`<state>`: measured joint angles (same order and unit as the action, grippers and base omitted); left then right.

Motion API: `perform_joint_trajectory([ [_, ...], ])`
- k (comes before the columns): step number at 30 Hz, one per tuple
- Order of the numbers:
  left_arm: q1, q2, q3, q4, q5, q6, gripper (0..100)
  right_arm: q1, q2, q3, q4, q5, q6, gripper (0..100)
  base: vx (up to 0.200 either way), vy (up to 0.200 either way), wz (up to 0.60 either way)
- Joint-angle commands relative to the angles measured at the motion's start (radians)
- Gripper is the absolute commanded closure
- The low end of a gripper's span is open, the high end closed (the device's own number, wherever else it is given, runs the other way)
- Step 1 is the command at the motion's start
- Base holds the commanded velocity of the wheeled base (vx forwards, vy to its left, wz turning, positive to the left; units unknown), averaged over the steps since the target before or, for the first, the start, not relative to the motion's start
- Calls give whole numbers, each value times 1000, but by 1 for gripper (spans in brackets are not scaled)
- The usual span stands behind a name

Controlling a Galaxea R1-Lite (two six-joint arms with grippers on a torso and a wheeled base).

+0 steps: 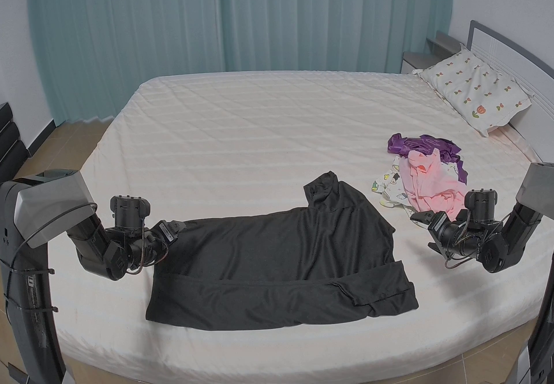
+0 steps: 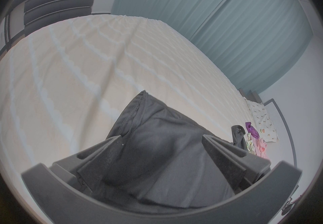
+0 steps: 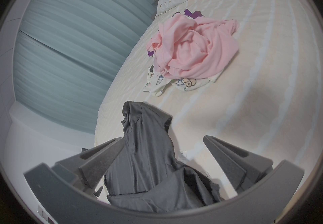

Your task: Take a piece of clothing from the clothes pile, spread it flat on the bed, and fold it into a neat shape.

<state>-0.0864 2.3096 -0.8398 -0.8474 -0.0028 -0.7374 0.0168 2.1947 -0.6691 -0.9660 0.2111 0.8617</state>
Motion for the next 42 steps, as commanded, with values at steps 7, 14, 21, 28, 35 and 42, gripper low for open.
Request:
perform_joint_trajectory([
  [7,10,5,-24,4,-5,-3,0,60,4,37,7,-2,-21,0,0,0,0],
  [14,23,22,-101,13,-10,-28,0,77,20,39,1,-2,-35,0,0,0,0],
  [21,73,117,-255,125,-13,29,0,78,20,46,1,-1,-46,0,0,0,0],
  [28,137,172,-309,176,-152,124,0,92,22,49,1,-1,-46,0,0,0,0],
  [35,211,165,-280,172,-347,225,0,100,36,48,1,1,-46,0,0,0,0],
  [42,209,186,-268,169,-375,368,0,101,43,45,1,2,-44,0,0,0,0],
])
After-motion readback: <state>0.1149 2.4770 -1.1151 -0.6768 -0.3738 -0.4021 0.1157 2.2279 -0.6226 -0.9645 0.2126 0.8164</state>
